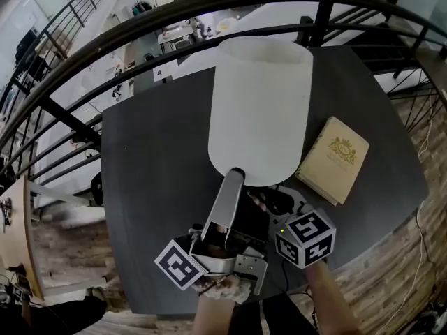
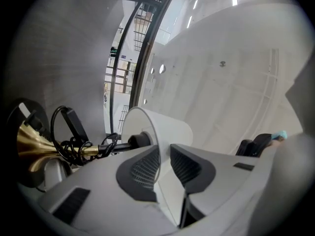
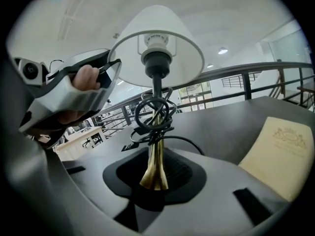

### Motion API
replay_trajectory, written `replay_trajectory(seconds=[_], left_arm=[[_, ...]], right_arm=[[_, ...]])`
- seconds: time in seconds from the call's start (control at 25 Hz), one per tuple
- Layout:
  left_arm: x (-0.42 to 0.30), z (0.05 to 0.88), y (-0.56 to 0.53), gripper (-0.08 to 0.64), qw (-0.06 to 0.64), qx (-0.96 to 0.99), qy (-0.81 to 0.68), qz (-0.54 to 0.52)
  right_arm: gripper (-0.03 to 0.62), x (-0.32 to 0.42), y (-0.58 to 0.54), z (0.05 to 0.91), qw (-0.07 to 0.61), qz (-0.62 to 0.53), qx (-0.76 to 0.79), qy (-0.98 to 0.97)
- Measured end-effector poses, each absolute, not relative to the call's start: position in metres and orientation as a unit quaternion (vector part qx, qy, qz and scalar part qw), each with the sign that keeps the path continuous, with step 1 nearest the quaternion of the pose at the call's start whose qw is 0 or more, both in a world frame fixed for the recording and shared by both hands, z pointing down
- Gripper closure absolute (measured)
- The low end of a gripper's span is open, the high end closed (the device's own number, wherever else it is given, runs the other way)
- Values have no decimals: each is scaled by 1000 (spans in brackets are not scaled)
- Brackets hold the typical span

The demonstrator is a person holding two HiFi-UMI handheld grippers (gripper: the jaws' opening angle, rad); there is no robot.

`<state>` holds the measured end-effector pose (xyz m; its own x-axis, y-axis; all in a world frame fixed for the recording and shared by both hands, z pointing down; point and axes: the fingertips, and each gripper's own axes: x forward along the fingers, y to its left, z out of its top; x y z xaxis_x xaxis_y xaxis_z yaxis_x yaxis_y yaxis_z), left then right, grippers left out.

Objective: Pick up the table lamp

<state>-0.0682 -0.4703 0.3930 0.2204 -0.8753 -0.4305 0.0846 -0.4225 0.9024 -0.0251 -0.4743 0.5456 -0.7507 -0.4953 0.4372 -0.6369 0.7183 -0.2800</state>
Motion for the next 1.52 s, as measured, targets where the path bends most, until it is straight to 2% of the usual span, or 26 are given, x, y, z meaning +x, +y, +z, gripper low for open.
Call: replay_trajectory(seconds=[0.08,0.6,0.76,0.92,0.96,1.0,1.2,1.52], left_arm=[[-68,394,-471,468,441,643,-308,-545],[-75,391,-474,468,438,648,-301,-546],[-76,391,-473,468,440,648,-297,-546],[-72,390,-473,469,440,651,-292,-545],[-72,389,-473,471,440,651,-290,-546],[-72,389,-474,471,440,651,-289,-547],[-79,391,-472,471,441,647,-285,-552],[-82,391,-469,476,451,627,-261,-579]], right_arm=[[468,-26,-477,548,171,213,307,-912],[463,-40,-483,555,192,220,255,-922],[402,-47,-480,560,216,214,229,-925],[402,-51,-484,568,237,203,226,-923],[403,-53,-484,568,233,207,223,-924],[437,-55,-485,567,225,213,220,-925],[434,-56,-486,566,178,237,225,-928],[439,-55,-484,563,173,213,232,-933]])
